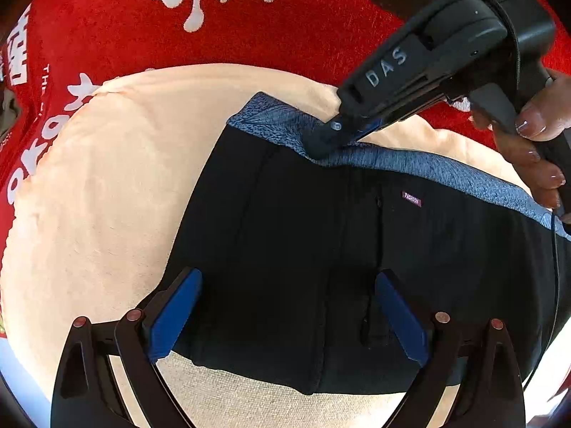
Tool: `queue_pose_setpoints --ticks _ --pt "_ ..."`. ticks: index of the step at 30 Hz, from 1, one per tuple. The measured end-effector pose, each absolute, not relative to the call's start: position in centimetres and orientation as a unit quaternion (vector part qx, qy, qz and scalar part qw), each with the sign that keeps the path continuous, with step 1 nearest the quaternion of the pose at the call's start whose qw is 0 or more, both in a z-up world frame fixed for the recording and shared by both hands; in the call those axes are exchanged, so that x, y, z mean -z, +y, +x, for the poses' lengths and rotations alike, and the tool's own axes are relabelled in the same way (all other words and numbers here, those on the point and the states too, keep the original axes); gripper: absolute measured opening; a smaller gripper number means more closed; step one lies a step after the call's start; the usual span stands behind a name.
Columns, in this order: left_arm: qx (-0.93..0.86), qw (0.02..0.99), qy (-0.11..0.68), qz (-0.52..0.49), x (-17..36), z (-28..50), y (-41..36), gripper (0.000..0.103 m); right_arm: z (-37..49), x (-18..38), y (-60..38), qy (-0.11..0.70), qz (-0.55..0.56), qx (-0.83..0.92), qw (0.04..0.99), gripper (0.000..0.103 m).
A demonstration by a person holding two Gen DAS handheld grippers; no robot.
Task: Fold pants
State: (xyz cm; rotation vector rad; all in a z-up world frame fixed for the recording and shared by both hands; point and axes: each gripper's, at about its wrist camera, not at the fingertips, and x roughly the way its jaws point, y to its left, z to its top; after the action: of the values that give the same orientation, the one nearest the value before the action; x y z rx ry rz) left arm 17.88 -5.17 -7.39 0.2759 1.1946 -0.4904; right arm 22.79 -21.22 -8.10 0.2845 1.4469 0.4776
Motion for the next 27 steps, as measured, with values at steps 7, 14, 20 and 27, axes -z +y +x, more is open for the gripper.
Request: queue_pose_setpoints --ticks 7,14,20,27 --pt "0.169 0.793 0.579 0.084 7.6 19.5 -2.8 0.098 25.2 7.2 -19.7 0.649 0.108 -0.192 0.729 0.010" --pt "0.182 0.789 0.569 0.139 6.2 18.4 -4.2 0.098 20.7 4.2 -22.3 0.618 0.119 -0.148 0.763 0.048" --pt "0.244 0.773 0.564 0.161 3.8 16.4 -8.9 0.098 8.7 1.7 -31.5 0.605 0.194 -0.055 0.770 0.051" --pt "0.357 0.726 0.551 0.202 3.1 9.7 -20.8 0.098 -7.1 2.9 -41.1 0.604 0.301 0.084 0.733 0.047"
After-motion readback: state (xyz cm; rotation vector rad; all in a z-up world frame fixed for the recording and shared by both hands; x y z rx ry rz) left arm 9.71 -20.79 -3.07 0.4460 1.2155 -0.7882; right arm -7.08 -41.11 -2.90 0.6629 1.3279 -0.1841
